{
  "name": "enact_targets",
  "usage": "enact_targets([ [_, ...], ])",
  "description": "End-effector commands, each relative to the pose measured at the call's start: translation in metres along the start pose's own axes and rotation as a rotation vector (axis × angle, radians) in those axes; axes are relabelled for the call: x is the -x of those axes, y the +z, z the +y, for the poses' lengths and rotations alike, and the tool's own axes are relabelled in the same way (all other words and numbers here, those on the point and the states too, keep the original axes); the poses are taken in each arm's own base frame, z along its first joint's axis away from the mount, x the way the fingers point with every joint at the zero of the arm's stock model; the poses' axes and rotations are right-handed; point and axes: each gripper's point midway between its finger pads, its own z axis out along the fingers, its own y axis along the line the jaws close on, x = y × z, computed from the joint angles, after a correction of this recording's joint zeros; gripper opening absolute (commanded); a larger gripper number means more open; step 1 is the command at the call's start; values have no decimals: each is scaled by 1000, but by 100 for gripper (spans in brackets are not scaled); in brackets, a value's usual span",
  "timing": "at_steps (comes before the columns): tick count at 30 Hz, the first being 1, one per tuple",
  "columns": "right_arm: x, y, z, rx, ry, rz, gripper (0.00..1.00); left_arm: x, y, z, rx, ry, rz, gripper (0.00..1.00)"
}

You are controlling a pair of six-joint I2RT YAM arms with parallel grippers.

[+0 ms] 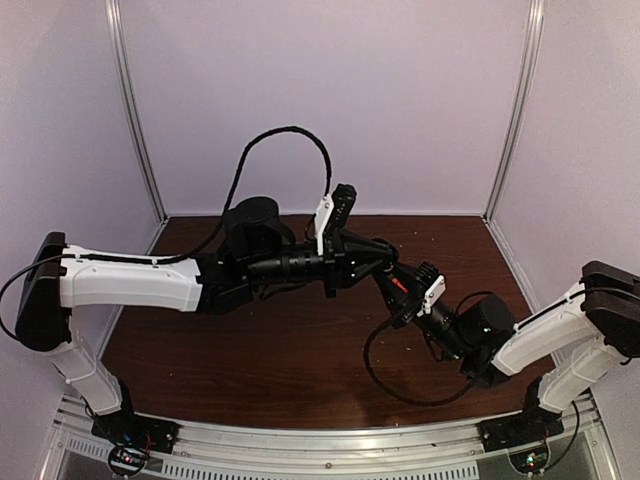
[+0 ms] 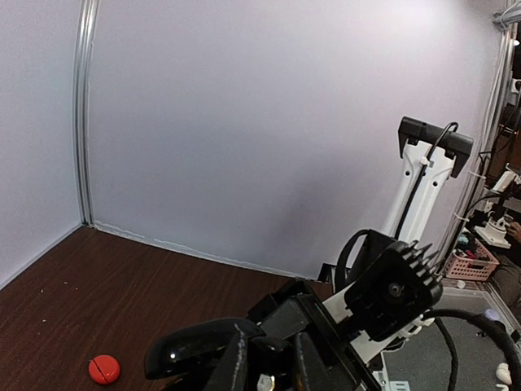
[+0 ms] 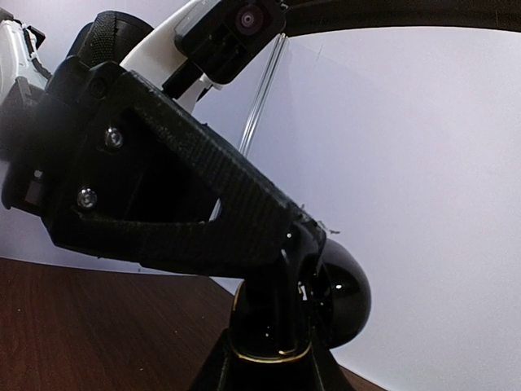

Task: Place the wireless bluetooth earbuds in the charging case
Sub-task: Insert the right earbud into the right side groove of the charging case.

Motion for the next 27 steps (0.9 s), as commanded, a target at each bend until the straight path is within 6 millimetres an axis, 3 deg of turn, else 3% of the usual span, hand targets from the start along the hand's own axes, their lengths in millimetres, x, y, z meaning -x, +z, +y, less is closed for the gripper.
enact_targets([
  [1, 38, -1, -16, -75, 53, -147, 0, 6, -1, -2, 4, 14, -41, 8],
  [16, 39, -2, -13, -64, 55, -152, 0, 10, -8, 8, 77, 37, -45, 8],
  [27, 40, -1, -13, -68, 56, -154, 0, -4, -2, 13, 88, 24, 2, 8],
])
